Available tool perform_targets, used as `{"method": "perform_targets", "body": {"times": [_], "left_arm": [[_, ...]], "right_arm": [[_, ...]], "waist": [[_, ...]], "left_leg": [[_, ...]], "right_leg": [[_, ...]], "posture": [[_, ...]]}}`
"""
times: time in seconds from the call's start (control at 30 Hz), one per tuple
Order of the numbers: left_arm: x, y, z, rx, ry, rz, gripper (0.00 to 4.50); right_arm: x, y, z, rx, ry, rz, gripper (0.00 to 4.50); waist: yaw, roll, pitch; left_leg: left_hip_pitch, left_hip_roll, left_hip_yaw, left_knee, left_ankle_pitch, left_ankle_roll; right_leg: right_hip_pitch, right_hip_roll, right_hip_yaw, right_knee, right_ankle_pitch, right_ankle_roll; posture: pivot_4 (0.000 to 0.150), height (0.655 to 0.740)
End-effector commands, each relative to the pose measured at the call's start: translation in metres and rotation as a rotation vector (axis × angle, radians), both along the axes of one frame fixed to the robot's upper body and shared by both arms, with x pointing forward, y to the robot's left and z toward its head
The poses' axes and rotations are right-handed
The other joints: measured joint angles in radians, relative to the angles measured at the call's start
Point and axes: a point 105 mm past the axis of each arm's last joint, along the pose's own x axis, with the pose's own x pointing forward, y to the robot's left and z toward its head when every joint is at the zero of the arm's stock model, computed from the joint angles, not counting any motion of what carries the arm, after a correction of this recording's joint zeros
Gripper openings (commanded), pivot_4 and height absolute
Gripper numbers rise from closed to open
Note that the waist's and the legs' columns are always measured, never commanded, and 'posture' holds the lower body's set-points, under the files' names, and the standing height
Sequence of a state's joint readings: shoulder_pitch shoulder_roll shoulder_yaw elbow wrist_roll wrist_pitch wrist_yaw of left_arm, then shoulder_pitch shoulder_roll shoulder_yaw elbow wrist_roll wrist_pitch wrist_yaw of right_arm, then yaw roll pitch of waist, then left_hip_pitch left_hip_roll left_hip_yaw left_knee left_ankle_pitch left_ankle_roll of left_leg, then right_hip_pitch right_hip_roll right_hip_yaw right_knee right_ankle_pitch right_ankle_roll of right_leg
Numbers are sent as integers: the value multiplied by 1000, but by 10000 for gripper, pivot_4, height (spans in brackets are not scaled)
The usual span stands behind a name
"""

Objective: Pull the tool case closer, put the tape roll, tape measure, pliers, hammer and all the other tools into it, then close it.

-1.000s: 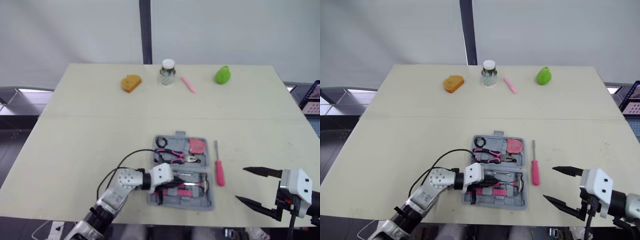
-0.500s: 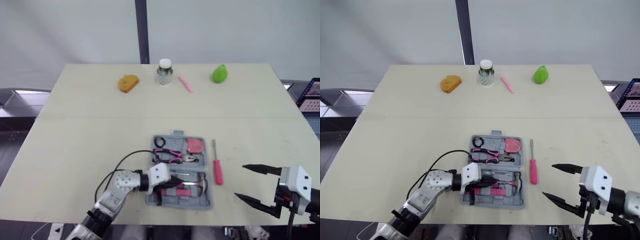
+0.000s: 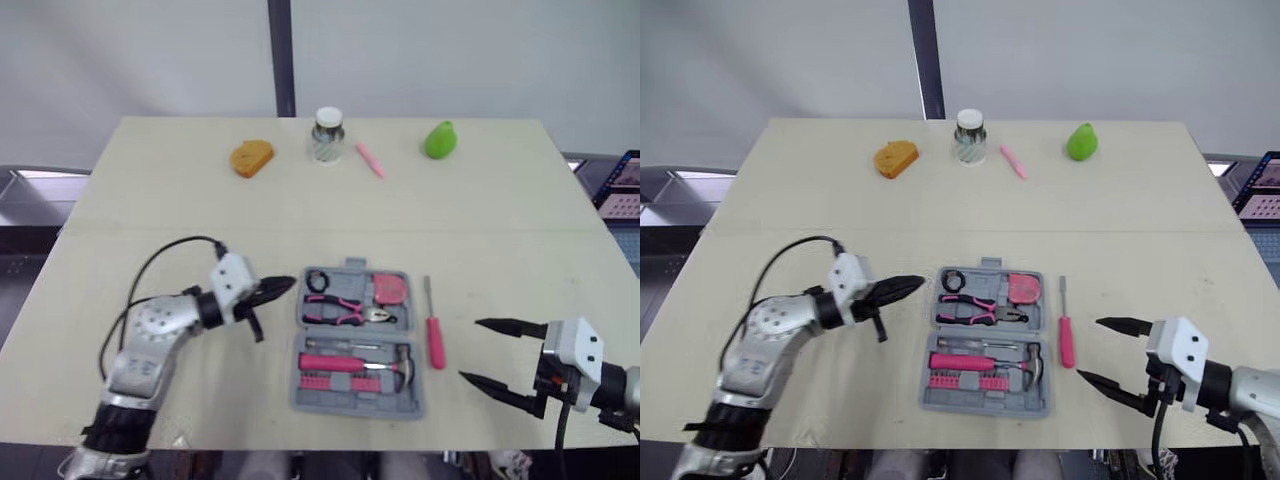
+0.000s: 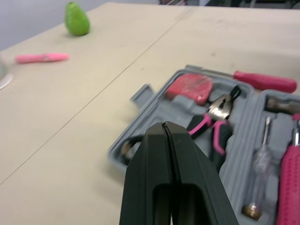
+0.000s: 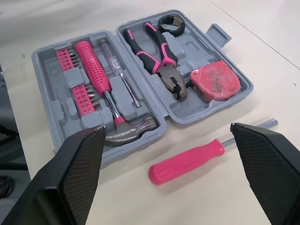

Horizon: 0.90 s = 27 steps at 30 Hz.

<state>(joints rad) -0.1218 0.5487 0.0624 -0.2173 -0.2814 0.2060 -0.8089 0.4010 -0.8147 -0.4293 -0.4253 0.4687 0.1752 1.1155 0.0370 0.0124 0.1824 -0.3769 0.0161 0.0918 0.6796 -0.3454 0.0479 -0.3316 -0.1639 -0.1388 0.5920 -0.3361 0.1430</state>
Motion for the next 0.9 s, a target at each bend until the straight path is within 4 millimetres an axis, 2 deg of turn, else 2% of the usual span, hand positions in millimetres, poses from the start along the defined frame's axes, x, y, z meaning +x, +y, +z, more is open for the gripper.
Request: {"method": "perform_targets", "body": {"times": [0.03,0.07,0.17,0.3,0.43,0.57,0.77,0.9], "left_arm": [[-20,30,-4,14,17,50,5582],[-24,40,-8,6,36,81,8921],[-45,61,-21,-13,91,140,23679],[-84,69,-40,-2,170,118,44386],[-118,71,-52,3,244,91,44386],[-135,76,-56,17,264,93,44386],[-137,79,-55,39,238,78,44386],[-126,72,-41,63,180,-19,44386]], "right_arm": [[-4,-2,1,14,-8,-33,45000],[-6,-1,-1,18,-2,-40,45000],[-17,2,-9,33,34,-54,45000],[-33,3,-23,46,88,-88,45000],[-45,-1,-34,43,134,-112,45000],[-51,-4,-40,44,157,-129,45000],[-51,-7,-42,40,161,-141,45000],[-42,-15,-35,17,142,-189,45000]], "waist": [[-7,-1,1],[-8,-2,2],[-6,-4,4],[-9,-5,4],[-10,-5,5],[-10,-4,5],[-10,-4,5],[-10,-4,5]], "left_leg": [[0,0,0,0,-1,1],[0,-1,0,0,-1,1],[0,-1,-1,0,-2,2],[-1,-1,0,0,-4,0],[-9,0,0,2,-7,-7],[-9,1,1,2,-6,-8],[-9,2,1,2,-4,-9],[-10,3,1,2,-4,-8]], "right_leg": [[0,0,0,0,0,0],[0,0,0,0,0,0],[0,-2,0,0,0,0],[-2,-7,6,-3,0,1],[-11,-7,7,-3,0,0],[-11,-6,7,-3,0,0],[-13,-7,8,-1,0,-1],[-14,-6,8,-1,-1,-1]], "posture": [[1500,6950],[1500,6950],[1500,6950],[1500,6950],[1500,6950],[1500,6950],[1500,6950],[1500,6950]]}}
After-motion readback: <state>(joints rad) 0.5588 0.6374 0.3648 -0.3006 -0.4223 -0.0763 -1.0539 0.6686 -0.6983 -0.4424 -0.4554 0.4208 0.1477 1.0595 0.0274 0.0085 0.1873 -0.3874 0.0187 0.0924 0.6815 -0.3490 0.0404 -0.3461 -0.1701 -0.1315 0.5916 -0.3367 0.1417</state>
